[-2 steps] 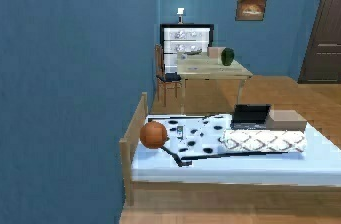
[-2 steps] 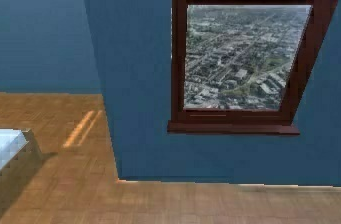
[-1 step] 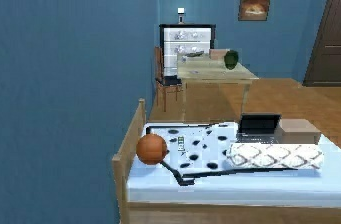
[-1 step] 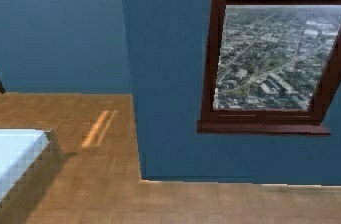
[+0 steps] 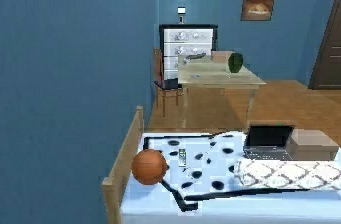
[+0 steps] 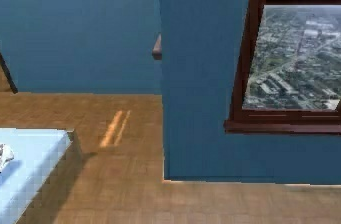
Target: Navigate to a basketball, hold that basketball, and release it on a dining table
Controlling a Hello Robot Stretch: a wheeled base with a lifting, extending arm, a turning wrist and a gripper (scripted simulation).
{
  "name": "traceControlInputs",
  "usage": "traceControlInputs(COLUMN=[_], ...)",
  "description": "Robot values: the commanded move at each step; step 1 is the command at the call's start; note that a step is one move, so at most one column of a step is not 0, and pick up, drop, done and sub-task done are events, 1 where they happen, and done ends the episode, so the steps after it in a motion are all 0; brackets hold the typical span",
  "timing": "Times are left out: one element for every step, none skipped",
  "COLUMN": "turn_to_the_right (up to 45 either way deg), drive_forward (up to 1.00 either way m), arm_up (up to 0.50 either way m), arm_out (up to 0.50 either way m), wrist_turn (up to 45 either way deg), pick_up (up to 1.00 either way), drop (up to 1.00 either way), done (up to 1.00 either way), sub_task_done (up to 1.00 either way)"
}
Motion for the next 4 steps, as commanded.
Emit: traceControlInputs(turn_to_the_right=[42.0,0.0,-45.0,-45.0], drive_forward=[0.00,0.50,0.00,0.00], arm_up=[0.00,0.00,0.00,0.00], arm_out=[0.00,0.00,0.00,0.00], wrist_turn=[0.0,0.0,0.0,0.0], pick_up=[0.00,0.00,0.00,0.00], drop=[0.00,0.00,0.00,0.00], done=[0.00,0.00,0.00,0.00], sub_task_done=[0.00,0.00,0.00,0.00])
